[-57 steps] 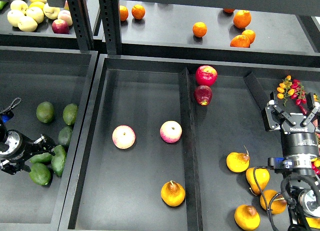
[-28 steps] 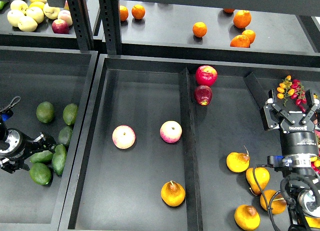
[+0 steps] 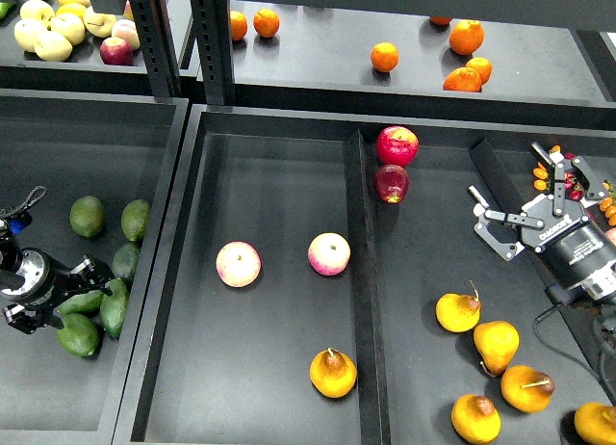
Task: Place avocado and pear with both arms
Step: 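Move the right gripper over the orange pear in the central bin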
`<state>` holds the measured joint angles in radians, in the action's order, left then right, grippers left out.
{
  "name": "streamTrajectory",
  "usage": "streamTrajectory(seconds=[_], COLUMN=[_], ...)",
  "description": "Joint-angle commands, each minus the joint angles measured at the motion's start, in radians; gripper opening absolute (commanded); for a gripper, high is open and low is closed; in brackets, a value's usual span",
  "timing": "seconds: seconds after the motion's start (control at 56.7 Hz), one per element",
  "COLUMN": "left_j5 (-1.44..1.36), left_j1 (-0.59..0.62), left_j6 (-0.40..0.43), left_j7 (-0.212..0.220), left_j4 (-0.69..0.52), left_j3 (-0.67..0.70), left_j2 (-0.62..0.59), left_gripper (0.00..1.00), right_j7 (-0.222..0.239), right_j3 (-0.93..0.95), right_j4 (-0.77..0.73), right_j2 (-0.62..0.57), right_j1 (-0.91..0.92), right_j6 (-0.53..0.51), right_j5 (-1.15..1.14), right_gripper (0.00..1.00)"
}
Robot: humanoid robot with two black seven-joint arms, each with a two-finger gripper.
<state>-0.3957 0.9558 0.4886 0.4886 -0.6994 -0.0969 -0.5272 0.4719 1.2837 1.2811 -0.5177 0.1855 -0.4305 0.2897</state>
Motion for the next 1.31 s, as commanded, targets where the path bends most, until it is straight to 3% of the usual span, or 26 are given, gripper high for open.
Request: streamTrajectory(seconds=[0.0,0.265,0.635,1.076,1.288], left_j5=[0.0,0.0,0.0,0.002,0.0], left_j1=[-0.002,-0.002,0.0,-0.005,-0.003], left_j6=[0.0,0.0,0.0,0.0,0.0], left_j7=[0.0,0.0,0.0,0.0,0.0], left_j4=[0.0,0.0,0.0,-0.002,-0.002], left_j3=[0.002,0.003,0.012,0.014,0.026], left_j2=[0.003,0.006,0.033,0.049,0.056], left_gripper=[0.96,0.96,0.96,0.97,0.98], right_j7=[0.017,0.017,0.017,0.017,0.017], right_j3=[-0.125,-0.487,-0.987,-1.104,-1.231], right_j4=[0.0,-0.002,0.003,-0.02,-0.181], right_j2=[-0.065,-0.151,-0.11,-0.114,-0.076], right_j1=[0.078,0.302,0.598,0.641,0.646], right_j6=[-0.002,-0.036,-0.058,-0.058,-0.058], right_j5=[0.0,0.002,0.005,0.016,-0.112], right_gripper=[1.0,1.0,1.0,1.0,1.0])
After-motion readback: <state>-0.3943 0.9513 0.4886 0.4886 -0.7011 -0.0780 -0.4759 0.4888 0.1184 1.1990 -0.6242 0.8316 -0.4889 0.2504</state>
